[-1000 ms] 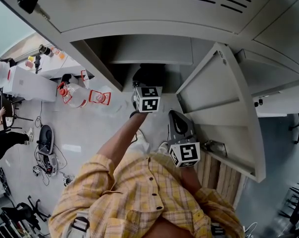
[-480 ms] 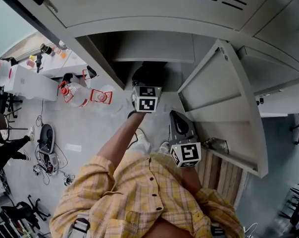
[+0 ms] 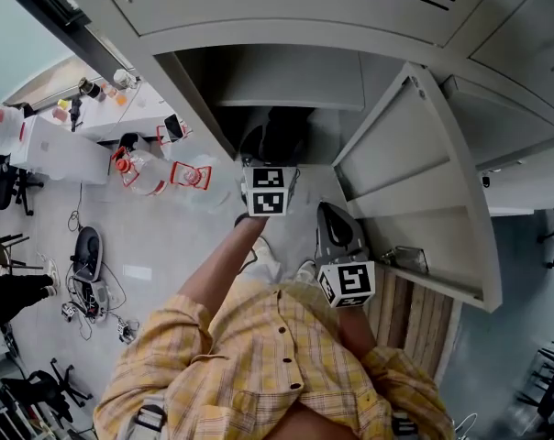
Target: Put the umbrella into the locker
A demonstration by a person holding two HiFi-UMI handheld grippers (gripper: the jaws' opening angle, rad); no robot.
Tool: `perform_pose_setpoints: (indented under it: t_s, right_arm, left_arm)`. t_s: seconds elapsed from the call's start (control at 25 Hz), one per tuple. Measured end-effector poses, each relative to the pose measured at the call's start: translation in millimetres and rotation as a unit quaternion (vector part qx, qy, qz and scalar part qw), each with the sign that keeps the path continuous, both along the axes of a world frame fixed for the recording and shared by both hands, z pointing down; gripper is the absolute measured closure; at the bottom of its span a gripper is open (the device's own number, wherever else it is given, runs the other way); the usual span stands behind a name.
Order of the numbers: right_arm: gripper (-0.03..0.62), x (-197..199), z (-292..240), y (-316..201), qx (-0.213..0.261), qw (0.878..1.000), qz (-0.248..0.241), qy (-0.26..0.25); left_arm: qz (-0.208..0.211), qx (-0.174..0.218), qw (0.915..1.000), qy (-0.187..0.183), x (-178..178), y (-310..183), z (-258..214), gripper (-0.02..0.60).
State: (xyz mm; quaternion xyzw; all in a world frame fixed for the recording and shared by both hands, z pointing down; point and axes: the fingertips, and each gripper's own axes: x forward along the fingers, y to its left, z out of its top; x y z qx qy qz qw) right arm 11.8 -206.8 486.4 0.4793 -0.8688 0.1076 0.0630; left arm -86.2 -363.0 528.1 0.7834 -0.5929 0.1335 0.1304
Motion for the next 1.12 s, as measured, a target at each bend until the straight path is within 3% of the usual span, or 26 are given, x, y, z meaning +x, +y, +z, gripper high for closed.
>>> perform_pose_setpoints:
  t_s: [0.36,0.6,0.92,1.12]
  right_arm:
    - [0.597,-0.4,-5.9,5.3,0.007,1.0,0.006,0.0]
    - [0.597,-2.2,-13.4,8.3,0.014,1.0,0.006,-0.001]
    - [0.596,-5.9,-21.0,10.9,0.022,1.0,0.003,-0.004]
    - [0.597,-10.2,-24.7,10.5,0.023,1.0,-0.001,-0.006]
  left_arm:
    - [0.012,0.003,0.9998,0.013,-4.5,34.8,-19.9,0.222]
    - [0.013,0.0,0.9996,0.024,-8.5,62.4,-32.6,0.308]
    - [-0.004,0.025,0.9994,0.023,-20.0,97.2,-37.4,0.528]
    - [-0.006,0.043,0.9987,0.026,-22.2,114.0,-47.9,0.581]
